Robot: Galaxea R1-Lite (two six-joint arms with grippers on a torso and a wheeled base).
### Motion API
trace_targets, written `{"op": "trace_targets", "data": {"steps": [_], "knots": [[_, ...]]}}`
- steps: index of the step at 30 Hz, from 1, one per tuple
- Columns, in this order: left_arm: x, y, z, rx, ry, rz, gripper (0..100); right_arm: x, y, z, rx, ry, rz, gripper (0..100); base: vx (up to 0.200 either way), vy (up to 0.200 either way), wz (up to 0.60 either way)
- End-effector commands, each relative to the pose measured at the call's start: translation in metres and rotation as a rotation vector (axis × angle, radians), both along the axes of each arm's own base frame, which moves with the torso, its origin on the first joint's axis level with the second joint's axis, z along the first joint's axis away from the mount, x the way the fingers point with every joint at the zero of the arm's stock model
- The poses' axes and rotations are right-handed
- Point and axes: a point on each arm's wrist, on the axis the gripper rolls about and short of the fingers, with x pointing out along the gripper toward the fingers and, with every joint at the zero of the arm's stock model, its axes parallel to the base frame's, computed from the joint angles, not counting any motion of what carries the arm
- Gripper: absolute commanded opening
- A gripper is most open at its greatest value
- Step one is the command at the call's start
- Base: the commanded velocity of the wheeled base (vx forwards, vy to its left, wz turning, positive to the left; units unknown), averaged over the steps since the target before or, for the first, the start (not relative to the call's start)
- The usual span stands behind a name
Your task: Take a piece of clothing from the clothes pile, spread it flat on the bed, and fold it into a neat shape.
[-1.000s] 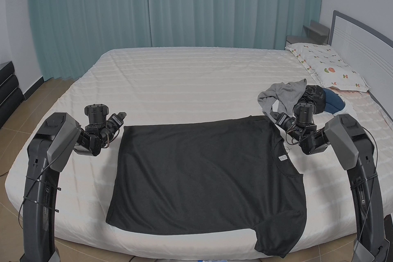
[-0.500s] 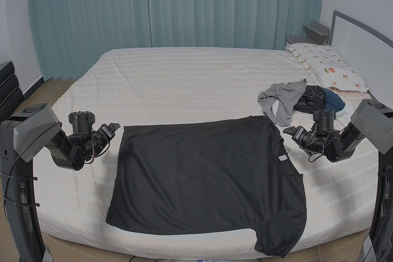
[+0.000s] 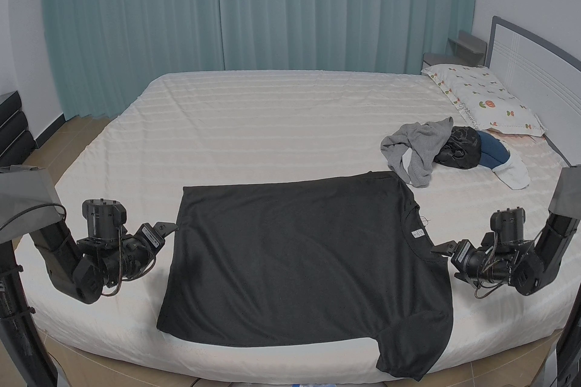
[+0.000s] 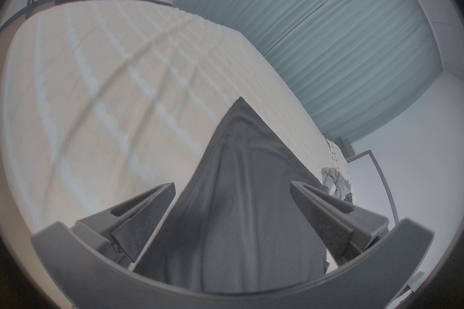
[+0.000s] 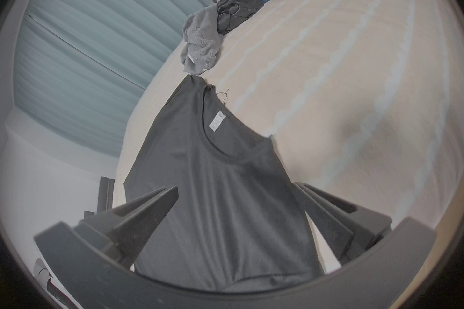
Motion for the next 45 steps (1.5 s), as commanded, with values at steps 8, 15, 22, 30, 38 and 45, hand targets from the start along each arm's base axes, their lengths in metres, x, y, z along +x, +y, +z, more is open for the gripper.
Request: {"op": "trace_targets", "data": {"steps": [8,15,22,30,38,45], "knots": [[-0.055,-0.028,0.0,-0.089,0.029,-0.05,100,-0.051,-0.003,-0.011,0.059,-0.01,0.043,100,-0.175,0.0,0.0],[-0.062,-0.024,-0.012,-0.085,0.059,-0.041,100,-0.051,-0.003,-0.01,0.06,-0.016,0.046,100,-0.143,0.0,0.0],[-0.062,-0.024,-0.018,-0.095,0.038,-0.035,100,-0.052,-0.001,-0.009,0.061,-0.019,0.053,100,0.0,0.0,0.0],[-0.061,-0.027,-0.016,-0.128,0.031,-0.025,100,-0.053,0.0,-0.009,0.06,-0.017,0.058,100,0.0,-0.15,0.0],[-0.066,-0.026,-0.013,-0.122,0.03,-0.024,100,-0.056,0.003,-0.01,0.06,-0.022,0.073,100,0.0,-0.075,0.0],[-0.069,-0.018,-0.007,-0.098,0.001,-0.014,100,-0.068,0.017,-0.008,0.063,-0.044,0.14,100,0.0,0.0,0.0]]}}
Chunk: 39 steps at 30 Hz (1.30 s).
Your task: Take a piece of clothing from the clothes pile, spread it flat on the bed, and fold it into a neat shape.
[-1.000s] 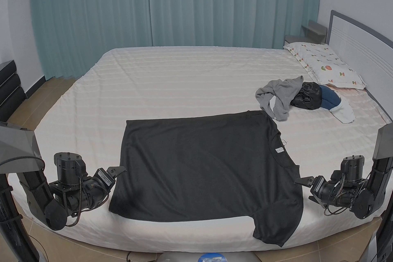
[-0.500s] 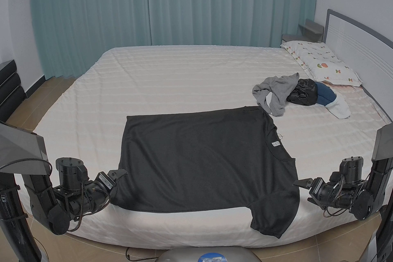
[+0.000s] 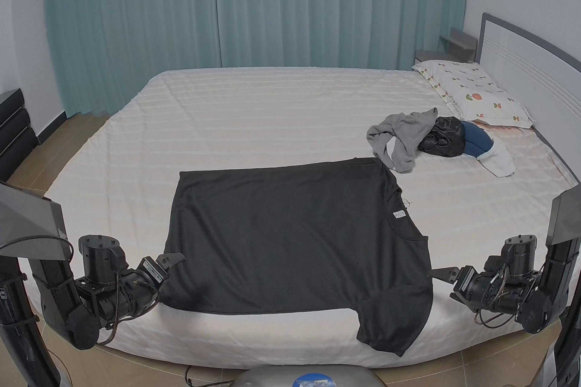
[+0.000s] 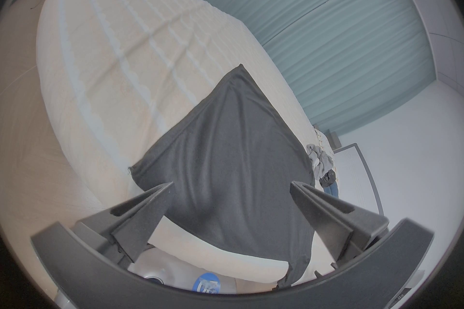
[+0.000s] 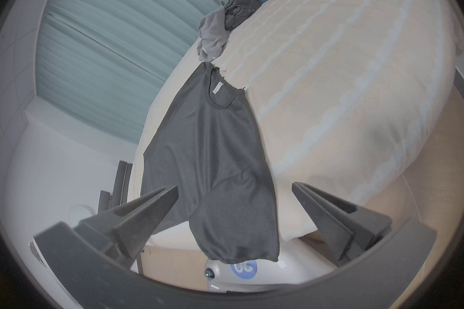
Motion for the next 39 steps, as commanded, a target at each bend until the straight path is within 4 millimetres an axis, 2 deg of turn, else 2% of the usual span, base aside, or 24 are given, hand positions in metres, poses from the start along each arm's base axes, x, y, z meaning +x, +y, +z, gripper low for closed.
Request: {"op": "trace_targets", "data": {"steps": [1,16,19,22,28,39], "knots": [[-0.003,0.006,0.005,0.009,-0.017,0.016,100,-0.008,0.007,-0.003,-0.002,0.023,0.035,100,0.0,0.0,0.0],[-0.014,0.033,-0.004,0.039,0.041,-0.009,100,-0.01,0.007,-0.005,-0.003,0.036,0.039,100,0.0,0.0,0.0],[-0.012,0.044,-0.002,-0.022,0.022,-0.089,100,-0.012,0.007,-0.006,-0.003,0.048,0.036,100,0.0,0.0,0.0],[-0.006,0.051,-0.006,-0.001,0.005,-0.156,100,-0.012,0.007,-0.007,-0.004,0.049,0.038,100,0.0,0.0,0.0],[0.002,0.053,-0.029,0.092,0.039,-0.235,100,-0.012,0.007,-0.007,-0.004,0.049,0.038,100,0.0,0.0,0.0],[0.013,0.054,-0.044,0.12,0.051,-0.26,100,-0.012,0.007,-0.008,-0.005,0.057,0.038,100,0.0,0.0,0.0]]}}
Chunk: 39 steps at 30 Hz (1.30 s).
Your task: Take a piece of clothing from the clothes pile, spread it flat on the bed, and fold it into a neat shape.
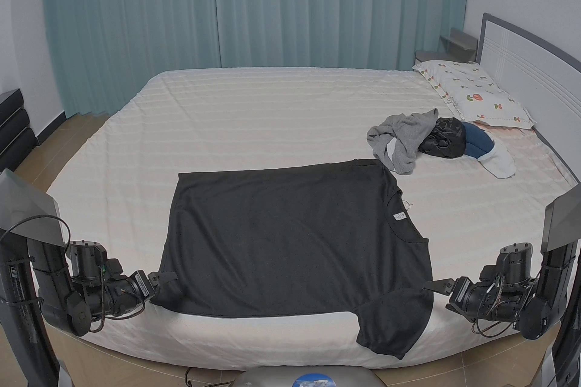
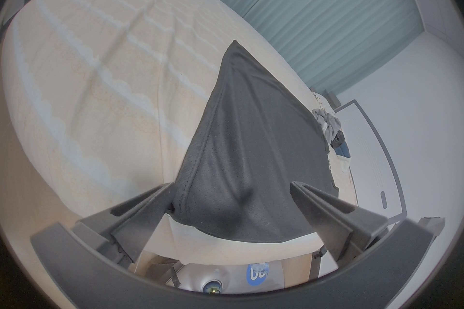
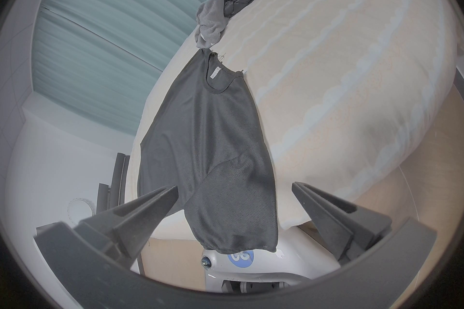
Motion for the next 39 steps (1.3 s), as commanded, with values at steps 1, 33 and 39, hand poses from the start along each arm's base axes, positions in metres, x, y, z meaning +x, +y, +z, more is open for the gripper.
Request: {"op": "trace_targets", "data": {"steps": [1,33,39], "knots": [[0.001,0.001,-0.008,-0.001,0.028,0.002,100,0.0,0.0,-0.001,0.001,0.006,0.002,100,0.0,0.0,0.0],[0.01,-0.005,-0.014,0.059,0.05,-0.009,0,0.002,-0.001,-0.004,-0.001,0.01,-0.006,100,0.0,0.0,0.0],[0.006,-0.002,-0.014,0.06,0.064,0.005,0,0.002,-0.002,-0.004,-0.001,0.012,-0.01,100,0.0,0.0,0.0]]}}
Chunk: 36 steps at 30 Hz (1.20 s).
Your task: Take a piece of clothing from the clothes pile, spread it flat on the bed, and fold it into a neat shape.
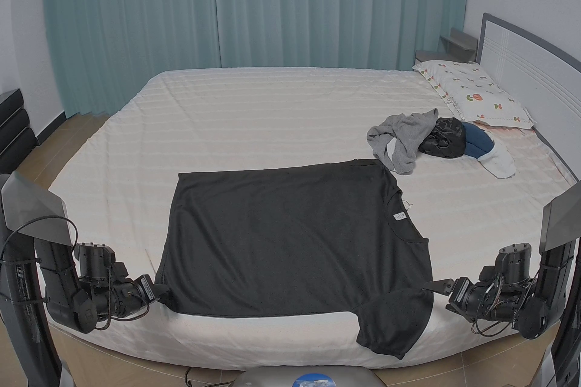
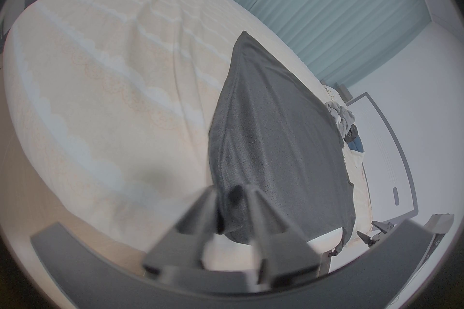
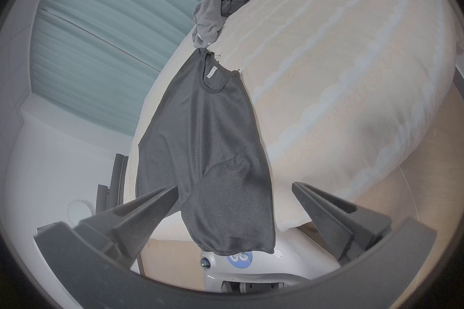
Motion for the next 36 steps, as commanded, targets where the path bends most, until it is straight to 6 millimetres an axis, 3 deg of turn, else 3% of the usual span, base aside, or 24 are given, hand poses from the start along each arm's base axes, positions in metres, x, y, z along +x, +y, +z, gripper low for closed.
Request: {"op": "trace_targets", "data": {"steps": [1,8,21,29,36], "knots": [[-0.002,0.002,0.0,0.0,0.008,0.01,0,0.0,0.0,0.0,0.0,0.002,-0.002,100,0.0,0.0,0.0],[-0.012,0.014,0.0,0.016,0.035,0.075,0,0.0,0.0,-0.003,-0.003,0.011,-0.003,100,0.0,0.0,0.0],[-0.036,0.015,0.008,0.051,0.038,0.054,0,0.003,-0.005,-0.01,-0.012,0.029,-0.017,100,0.0,0.0,0.0],[-0.04,0.017,0.01,0.052,0.022,0.069,0,0.014,-0.001,-0.032,-0.031,0.006,0.016,100,0.0,0.0,0.0],[-0.043,0.018,0.008,0.048,0.037,0.076,0,0.034,0.002,-0.034,-0.02,-0.056,0.015,100,0.0,0.0,0.0]]}}
